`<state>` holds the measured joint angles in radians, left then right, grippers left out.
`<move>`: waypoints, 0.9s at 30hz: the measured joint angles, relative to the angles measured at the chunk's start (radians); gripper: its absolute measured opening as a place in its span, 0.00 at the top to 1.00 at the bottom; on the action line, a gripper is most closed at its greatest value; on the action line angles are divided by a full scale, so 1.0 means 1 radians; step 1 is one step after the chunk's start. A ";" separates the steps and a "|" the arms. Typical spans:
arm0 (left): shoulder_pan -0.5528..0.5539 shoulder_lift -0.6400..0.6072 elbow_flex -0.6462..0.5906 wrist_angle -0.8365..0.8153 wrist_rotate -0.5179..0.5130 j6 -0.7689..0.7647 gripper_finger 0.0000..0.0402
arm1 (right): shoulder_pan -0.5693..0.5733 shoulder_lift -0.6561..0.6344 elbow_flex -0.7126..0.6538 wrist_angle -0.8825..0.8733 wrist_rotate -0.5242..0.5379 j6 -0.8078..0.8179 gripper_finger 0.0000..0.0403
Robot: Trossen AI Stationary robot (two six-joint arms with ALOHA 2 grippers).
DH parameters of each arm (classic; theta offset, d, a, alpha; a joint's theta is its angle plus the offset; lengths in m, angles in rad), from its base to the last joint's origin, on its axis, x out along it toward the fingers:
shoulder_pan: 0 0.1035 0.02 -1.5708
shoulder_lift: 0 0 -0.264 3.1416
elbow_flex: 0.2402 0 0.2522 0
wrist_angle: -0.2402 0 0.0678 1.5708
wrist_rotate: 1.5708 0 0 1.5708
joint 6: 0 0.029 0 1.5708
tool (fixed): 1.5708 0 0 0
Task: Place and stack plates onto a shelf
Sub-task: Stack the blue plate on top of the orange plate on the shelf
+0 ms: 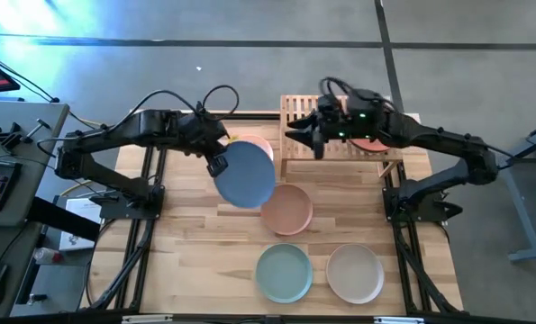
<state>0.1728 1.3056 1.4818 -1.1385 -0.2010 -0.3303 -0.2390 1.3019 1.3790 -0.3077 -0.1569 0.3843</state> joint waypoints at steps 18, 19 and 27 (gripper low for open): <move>0.051 0.098 0.000 -0.143 0.014 -0.114 1.00 | 0.087 0.301 0.276 -0.378 0.182 0.037 0.58; 0.051 0.101 0.000 -0.143 0.013 -0.114 1.00 | 0.093 0.310 0.278 -0.380 0.187 0.042 0.58; 0.049 0.105 0.000 -0.109 0.012 -0.103 1.00 | 0.124 0.350 0.278 -0.422 0.261 0.084 0.58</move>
<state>0.2222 1.4109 1.4815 -1.2477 -0.1886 -0.4338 -0.1148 1.6516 1.6565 -0.7301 0.1038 0.4679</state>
